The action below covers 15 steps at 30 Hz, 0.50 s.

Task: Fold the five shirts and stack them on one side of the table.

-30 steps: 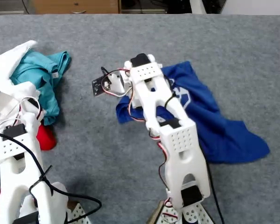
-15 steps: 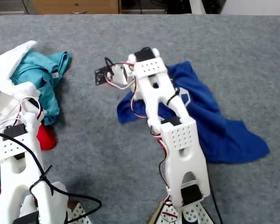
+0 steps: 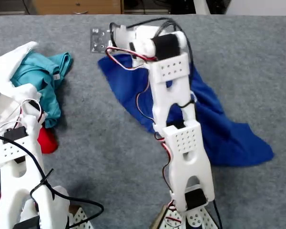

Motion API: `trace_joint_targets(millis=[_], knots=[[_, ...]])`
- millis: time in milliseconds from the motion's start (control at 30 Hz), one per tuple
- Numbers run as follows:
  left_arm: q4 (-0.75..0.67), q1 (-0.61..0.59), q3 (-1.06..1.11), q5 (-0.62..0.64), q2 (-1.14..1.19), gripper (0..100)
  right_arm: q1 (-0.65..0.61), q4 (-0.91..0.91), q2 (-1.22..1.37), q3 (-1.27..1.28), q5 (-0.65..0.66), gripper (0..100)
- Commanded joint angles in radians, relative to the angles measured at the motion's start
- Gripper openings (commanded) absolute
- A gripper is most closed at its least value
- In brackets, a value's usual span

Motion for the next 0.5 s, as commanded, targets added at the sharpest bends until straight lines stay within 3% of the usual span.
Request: trace_joint_targets(millis=[0, 200, 467], knots=[[-0.009, 0.011, -0.009, -0.006, -0.028, 2, -0.007, -0.127, -0.120, -0.061, -0.020, 0.5], [0.089, 0.044, -0.086, 0.000, -0.028, 2, -0.007, -0.414, -0.277, -0.050, -0.018, 0.5], [0.362, 0.241, -0.393, 0.002, -0.028, 2, 0.068, -0.776, -0.375, -0.051, -0.014, 0.4]])
